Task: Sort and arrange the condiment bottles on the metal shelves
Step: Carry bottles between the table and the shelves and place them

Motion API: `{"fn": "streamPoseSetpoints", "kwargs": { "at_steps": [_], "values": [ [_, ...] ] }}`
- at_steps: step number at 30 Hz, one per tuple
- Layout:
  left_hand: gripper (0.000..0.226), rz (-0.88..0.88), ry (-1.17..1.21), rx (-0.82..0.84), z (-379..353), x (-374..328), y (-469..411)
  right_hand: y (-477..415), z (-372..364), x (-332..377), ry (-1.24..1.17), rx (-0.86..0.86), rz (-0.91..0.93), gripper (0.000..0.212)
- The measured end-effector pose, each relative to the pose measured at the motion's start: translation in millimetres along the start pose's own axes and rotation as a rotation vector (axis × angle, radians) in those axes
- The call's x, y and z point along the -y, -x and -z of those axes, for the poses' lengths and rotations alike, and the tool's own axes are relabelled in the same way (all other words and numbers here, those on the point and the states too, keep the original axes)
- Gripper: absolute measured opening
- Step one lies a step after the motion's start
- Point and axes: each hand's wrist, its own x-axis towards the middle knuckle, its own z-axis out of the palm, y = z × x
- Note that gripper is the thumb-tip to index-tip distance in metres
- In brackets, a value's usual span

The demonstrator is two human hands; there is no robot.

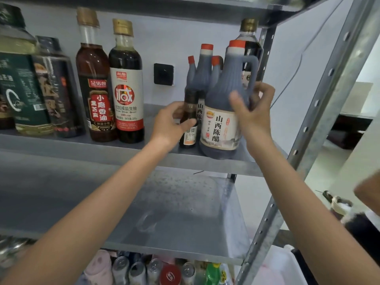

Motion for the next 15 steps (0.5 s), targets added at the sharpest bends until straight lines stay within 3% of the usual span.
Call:
{"fn": "streamPoseSetpoints", "kwargs": {
  "at_steps": [2,3,7,15],
  "values": [
    [0.049,0.005,-0.077,0.002,4,9,2,21,1,-19,0.159,0.101,0.061,0.090],
    [0.050,0.012,-0.089,0.006,6,12,1,28,1,-27,0.177,0.137,0.051,0.095],
    [0.045,0.012,-0.073,0.029,9,18,-3,35,1,-35,0.158,0.134,-0.049,0.069],
    [0.047,-0.027,-0.073,0.066,7,29,-11,26,-2,-40,0.239,0.097,-0.137,0.096]
  ]
}}
